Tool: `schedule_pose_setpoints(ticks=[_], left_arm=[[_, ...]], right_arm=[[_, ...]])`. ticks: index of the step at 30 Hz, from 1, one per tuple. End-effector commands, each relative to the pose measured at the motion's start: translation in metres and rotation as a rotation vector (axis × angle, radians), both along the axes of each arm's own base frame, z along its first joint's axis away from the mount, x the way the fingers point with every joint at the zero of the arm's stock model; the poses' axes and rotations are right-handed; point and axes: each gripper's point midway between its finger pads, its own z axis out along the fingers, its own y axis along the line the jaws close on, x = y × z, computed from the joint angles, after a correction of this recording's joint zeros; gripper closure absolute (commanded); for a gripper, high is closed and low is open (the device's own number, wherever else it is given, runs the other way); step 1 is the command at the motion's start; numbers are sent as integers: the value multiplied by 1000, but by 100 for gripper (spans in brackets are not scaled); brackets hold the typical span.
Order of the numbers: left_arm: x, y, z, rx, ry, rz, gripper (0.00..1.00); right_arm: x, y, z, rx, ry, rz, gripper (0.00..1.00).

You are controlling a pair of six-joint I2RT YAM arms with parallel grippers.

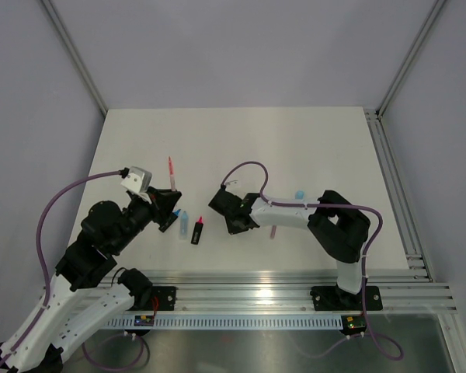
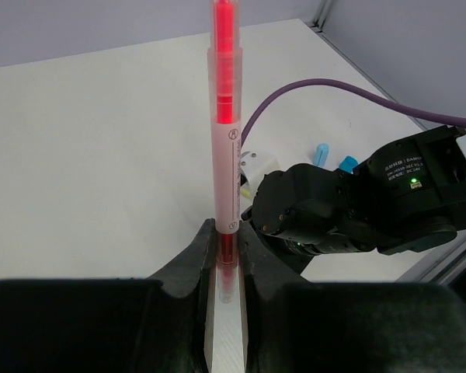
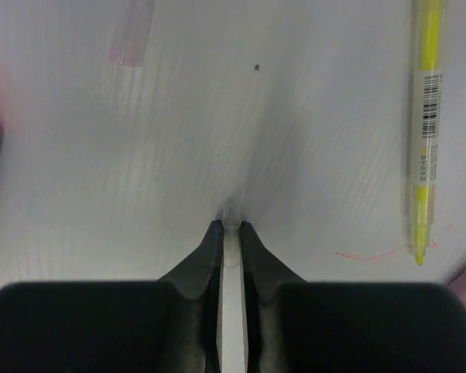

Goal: Insert the pens into the pen caps
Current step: Insert the pen cap onto the pen.

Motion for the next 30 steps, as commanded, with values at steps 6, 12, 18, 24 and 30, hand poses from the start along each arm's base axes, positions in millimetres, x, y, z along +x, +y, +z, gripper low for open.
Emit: schedule_pose_setpoints(ticks=[6, 12, 18, 24, 30], left_arm=[[-4, -20, 7, -60, 11, -88, 100], [-11, -41, 18, -112, 16, -201, 100], [-20, -52, 24, -143, -4, -287, 100], [-27, -57, 26, -150, -11, -341, 100], [-36, -66, 25, -168, 11, -416, 100]], right_arm=[[21, -4, 101, 271, -295, -61, 100], [15, 5, 253, 719, -576, -27, 100], [11, 9, 368, 1066, -825, 0, 100], [2, 30, 424, 1210, -888, 101, 100], [-8, 32, 451, 1292, -927, 156, 100]])
